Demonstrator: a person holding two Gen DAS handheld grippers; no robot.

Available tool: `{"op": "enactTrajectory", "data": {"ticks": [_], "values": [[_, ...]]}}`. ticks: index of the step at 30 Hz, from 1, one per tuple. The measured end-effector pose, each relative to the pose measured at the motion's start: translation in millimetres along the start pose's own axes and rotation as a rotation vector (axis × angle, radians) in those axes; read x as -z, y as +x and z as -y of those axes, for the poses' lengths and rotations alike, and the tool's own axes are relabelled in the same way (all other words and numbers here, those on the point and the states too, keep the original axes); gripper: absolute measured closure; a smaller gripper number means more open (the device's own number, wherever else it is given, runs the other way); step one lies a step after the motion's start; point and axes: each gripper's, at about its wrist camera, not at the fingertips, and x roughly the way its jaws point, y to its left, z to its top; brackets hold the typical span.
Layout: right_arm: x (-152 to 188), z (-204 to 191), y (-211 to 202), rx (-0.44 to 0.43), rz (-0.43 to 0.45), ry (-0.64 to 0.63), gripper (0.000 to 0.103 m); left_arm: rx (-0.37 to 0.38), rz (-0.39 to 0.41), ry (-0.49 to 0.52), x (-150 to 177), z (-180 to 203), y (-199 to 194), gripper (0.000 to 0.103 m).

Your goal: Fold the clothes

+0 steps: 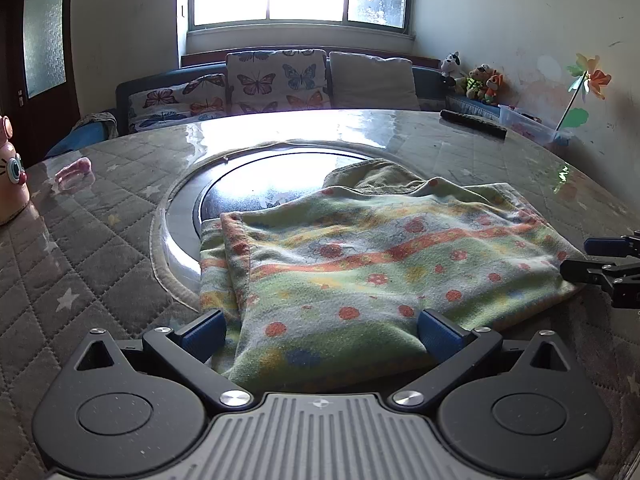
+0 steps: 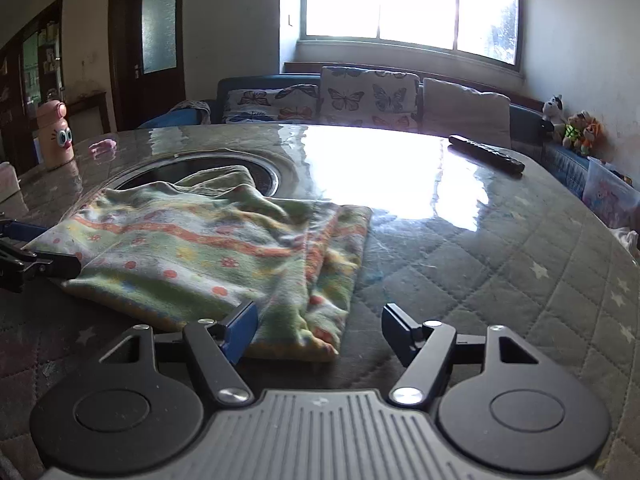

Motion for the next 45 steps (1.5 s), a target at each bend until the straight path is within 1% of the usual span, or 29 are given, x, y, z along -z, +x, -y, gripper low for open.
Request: {"op": "enactTrajectory", "data": {"ticks": [3,8,13,20,25,28,29,30,31,32,37,39,42,44,45], "values": [[0.5,8.0,-4.2,0.009,0.007,0.028,0.033,0.001,0.0,-0.002,0.0,-0.4,-0.3,0.0],[3.3,12.1,-1.1,0.004,-0.023,0.057,0.033,0.005,-0.002,-0.004,-0.3,-0.4,0.3,0.0],[-4.6,12.4,-5.0,0.014,0.008,0.068,0.033,0.009,-0.003,-0.005,-0.5,-1.0,1.2,0.0],[-2.5,14.2,6.1,0.027,-0.019,0.06,0.032,0.009,-0.004,-0.008,-1.1,-1.7,0.4,0.0],[-10.1,11.3,4.2,0.025,0.003,0.039,0.032,0.003,-0.002,-0.009,-1.8,-1.0,-1.5,0.0],[-12.9,9.7,8.0,0.015,0.006,0.038,0.031,-0.02,0.016,-0.01,-2.1,-3.4,-7.3,0.0],[-13.2,8.9,10.6,0.011,0.004,0.038,0.029,-0.029,0.023,-0.014,-2.3,-5.4,-8.9,0.0],[-12.9,8.1,12.8,0.008,0.001,0.037,0.023,-0.039,0.029,-0.018,-2.5,-7.6,-10.5,0.0],[-12.2,7.1,14.7,0.009,-0.003,0.033,0.021,-0.056,0.029,-0.022,-2.6,-10.4,-10.5,0.0],[-11.4,6.0,16.6,0.009,-0.008,0.029,0.02,-0.073,0.028,-0.026,-2.5,-13.3,-10.5,0.0],[-7.8,5.5,21.2,0.009,-0.022,0.031,0.019,-0.099,0.017,-0.061,2.6,-26.2,-11.0,0.0],[-7.2,7.5,22.8,0.01,-0.031,0.045,0.014,-0.111,0.005,-0.086,4.1,-32.8,-11.0,0.0],[-6.5,11.0,24.6,0.005,-0.039,0.066,0.012,-0.128,-0.008,-0.14,5.8,-45.4,-13.1,0.0],[-6.1,12.0,25.3,0.008,-0.043,0.074,0.009,-0.155,-0.005,-0.142,7.0,-50.0,-16.2,0.0],[-5.9,12.2,25.6,0.01,-0.044,0.076,0.008,-0.153,-0.007,-0.146,7.8,-51.8,-16.5,0.0]]}}
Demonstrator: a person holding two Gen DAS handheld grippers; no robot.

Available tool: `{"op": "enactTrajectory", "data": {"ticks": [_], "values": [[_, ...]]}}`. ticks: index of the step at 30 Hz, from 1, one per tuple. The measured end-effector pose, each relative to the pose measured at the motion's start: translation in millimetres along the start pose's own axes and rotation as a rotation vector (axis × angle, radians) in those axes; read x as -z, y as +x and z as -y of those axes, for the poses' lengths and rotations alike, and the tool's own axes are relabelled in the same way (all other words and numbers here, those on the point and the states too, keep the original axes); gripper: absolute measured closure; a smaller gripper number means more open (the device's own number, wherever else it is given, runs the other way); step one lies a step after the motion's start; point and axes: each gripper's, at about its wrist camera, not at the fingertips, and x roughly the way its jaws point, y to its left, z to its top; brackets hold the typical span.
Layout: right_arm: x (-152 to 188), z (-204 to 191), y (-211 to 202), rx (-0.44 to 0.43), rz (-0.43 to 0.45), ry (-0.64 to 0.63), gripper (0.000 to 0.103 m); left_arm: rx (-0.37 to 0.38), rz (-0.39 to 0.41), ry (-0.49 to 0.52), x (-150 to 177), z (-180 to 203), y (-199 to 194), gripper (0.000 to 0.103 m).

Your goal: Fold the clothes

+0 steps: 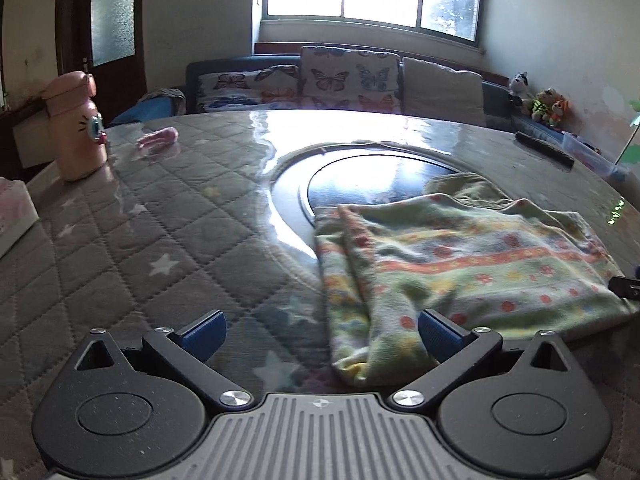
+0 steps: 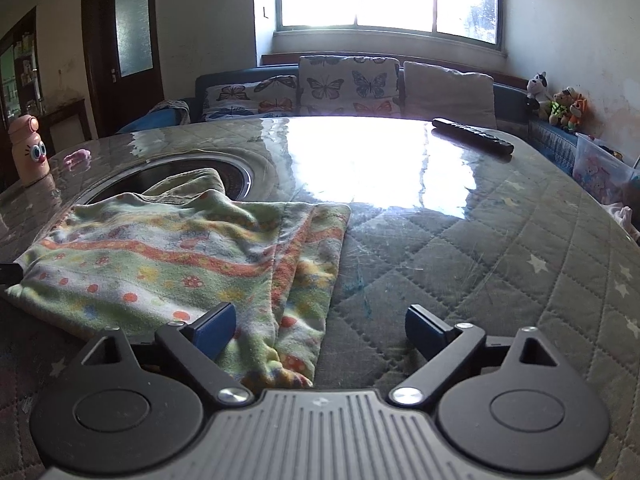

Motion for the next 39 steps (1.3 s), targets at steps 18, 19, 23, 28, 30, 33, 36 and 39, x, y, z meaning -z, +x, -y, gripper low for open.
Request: {"op": "enactTrajectory", "data": {"ticks": [18,19,23,28,30,33,36,39], "values": [[0.2,0.8,5.5,0.014,-0.02,0.012,0.0,0.002,0.001,-0.012,3.6,-2.8,3.1,0.0],[0.2,0.6,5.7,0.014,-0.019,0.013,0.0,0.002,0.002,-0.012,3.8,-3.0,3.0,0.0],[0.5,0.8,5.8,0.014,-0.018,0.017,0.0,0.002,0.005,-0.013,4.0,-3.5,2.8,0.0],[1.1,1.1,5.9,0.014,-0.017,0.019,0.0,0.001,0.004,-0.013,3.7,-3.6,2.7,0.0],[1.3,1.2,5.9,0.015,-0.017,0.019,0.0,0.001,0.002,-0.013,3.2,-3.6,2.8,0.0],[1.5,1.1,6.0,0.014,-0.017,0.019,0.0,0.0,-0.003,-0.013,2.0,-3.5,2.9,0.0],[1.5,1.1,6.0,0.014,-0.017,0.02,0.0,-0.003,-0.013,-0.021,-0.1,-3.4,2.7,0.0],[1.6,1.2,6.0,0.014,-0.017,0.02,0.0,-0.009,-0.033,-0.039,-3.4,-3.0,2.0,0.0]]}}
